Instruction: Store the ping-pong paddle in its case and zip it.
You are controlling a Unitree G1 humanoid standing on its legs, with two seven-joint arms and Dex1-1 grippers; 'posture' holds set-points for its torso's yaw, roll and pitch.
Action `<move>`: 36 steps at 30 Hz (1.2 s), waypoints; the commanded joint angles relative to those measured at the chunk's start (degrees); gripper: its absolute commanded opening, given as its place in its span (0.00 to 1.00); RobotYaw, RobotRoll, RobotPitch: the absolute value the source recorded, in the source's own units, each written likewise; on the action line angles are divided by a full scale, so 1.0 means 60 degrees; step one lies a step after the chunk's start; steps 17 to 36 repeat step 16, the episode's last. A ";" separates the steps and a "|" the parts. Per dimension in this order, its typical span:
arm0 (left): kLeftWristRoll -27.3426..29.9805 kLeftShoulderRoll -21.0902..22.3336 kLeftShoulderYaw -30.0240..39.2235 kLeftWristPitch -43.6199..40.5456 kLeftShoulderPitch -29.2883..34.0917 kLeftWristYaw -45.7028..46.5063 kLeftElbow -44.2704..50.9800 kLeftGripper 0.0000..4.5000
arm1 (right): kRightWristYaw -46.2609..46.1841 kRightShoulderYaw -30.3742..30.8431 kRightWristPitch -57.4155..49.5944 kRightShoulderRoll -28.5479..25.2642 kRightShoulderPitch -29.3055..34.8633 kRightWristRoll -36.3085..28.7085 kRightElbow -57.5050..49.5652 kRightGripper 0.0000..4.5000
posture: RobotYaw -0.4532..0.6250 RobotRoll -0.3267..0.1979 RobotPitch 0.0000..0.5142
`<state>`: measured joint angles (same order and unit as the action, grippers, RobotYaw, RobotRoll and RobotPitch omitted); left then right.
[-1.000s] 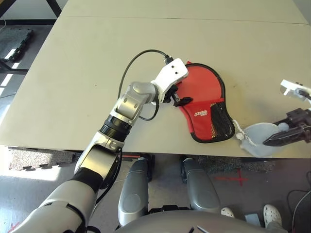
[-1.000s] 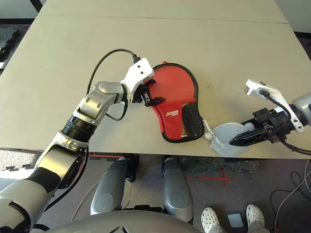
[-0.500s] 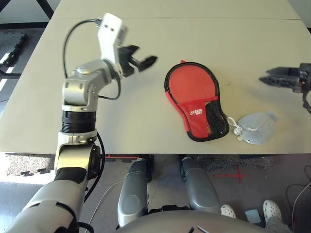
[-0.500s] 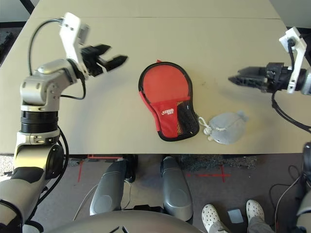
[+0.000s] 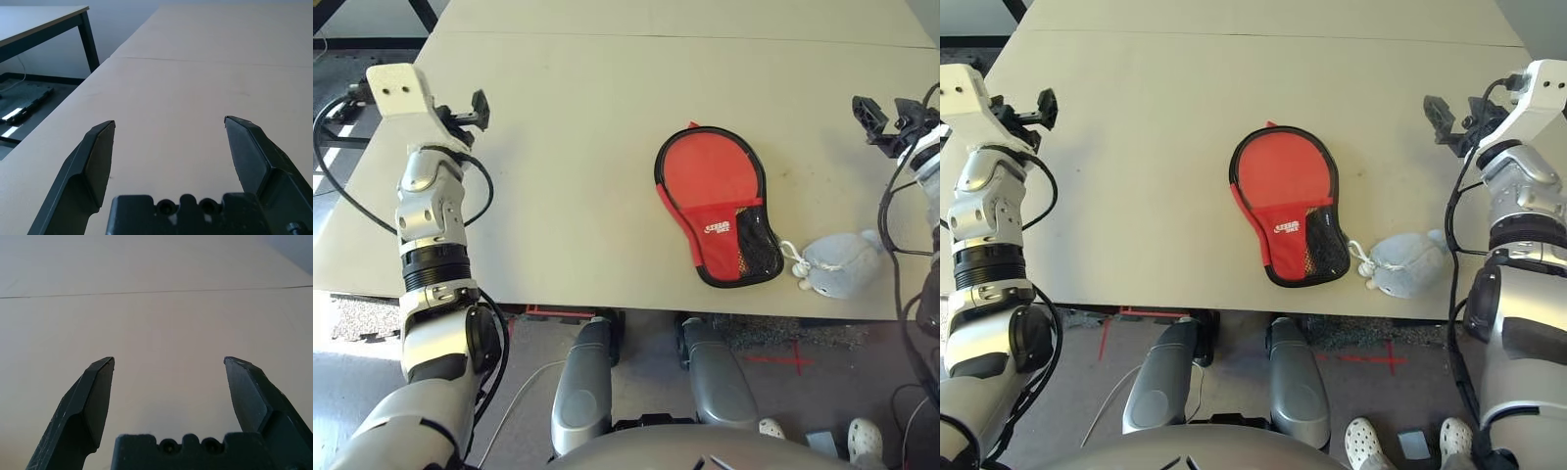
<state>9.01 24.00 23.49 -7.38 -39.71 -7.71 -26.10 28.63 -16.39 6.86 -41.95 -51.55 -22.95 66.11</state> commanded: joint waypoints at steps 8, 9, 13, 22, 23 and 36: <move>-0.0139 0.0179 -0.0246 0.0925 0.0409 0.0250 -0.0799 1.00 | -0.1128 -0.0694 0.0636 0.0116 0.0381 0.0522 0.0403 0.99 | 0.42 0.62 0.58; -0.0129 0.0199 -0.0258 0.0959 0.0392 0.0251 -0.0864 1.00 | -0.1163 -0.0711 0.0650 0.0144 0.0388 0.0552 0.0406 0.99 | 0.42 0.62 0.58; -0.0098 0.0257 -0.0317 0.1055 0.0337 0.0262 -0.1049 1.00 | -0.1278 -0.0783 0.0684 0.0207 0.0377 0.0640 0.0433 0.99 | 0.42 0.62 0.57; -0.0082 0.0273 -0.0352 0.1131 0.0333 0.0273 -0.1162 1.00 | -0.1319 -0.0854 0.0690 0.0236 0.0350 0.0712 0.0455 0.99 | 0.42 0.62 0.55; -0.0082 0.0273 -0.0352 0.1131 0.0333 0.0273 -0.1162 1.00 | -0.1319 -0.0854 0.0690 0.0236 0.0350 0.0712 0.0455 0.99 | 0.42 0.62 0.55; -0.0082 0.0273 -0.0352 0.1131 0.0333 0.0273 -0.1162 1.00 | -0.1319 -0.0854 0.0690 0.0236 0.0350 0.0712 0.0455 0.99 | 0.42 0.62 0.55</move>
